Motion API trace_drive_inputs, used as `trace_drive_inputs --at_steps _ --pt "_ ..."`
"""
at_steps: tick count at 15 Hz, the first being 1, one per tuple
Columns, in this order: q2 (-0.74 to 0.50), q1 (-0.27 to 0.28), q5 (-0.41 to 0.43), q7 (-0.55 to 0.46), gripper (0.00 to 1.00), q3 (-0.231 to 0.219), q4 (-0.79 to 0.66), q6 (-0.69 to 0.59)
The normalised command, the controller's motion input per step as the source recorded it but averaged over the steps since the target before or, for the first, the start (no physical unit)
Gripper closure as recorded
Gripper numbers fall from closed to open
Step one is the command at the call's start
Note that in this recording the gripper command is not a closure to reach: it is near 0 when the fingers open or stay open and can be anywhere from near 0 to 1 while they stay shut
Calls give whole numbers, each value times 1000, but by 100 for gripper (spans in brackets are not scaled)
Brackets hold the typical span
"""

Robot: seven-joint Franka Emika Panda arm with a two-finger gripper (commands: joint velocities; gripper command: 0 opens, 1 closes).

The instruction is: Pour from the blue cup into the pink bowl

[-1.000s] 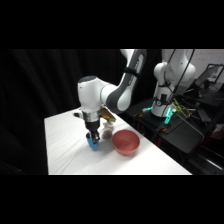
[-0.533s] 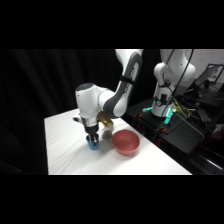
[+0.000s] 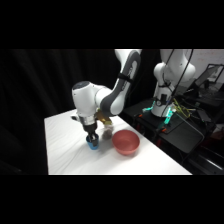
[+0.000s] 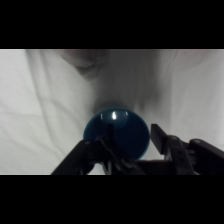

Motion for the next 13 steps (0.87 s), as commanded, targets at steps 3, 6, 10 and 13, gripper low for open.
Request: trace_drive_inputs --at_steps 3,6,10,13 --pt "-289 -11 -114 43 0 -42 55 -331" --pt "-420 -98 -25 -9 0 -7 63 -420" --pt "-603 -145 108 -76 0 26 -26 -487" --pt "-649 -78 60 -37 0 -2 -179 -311"
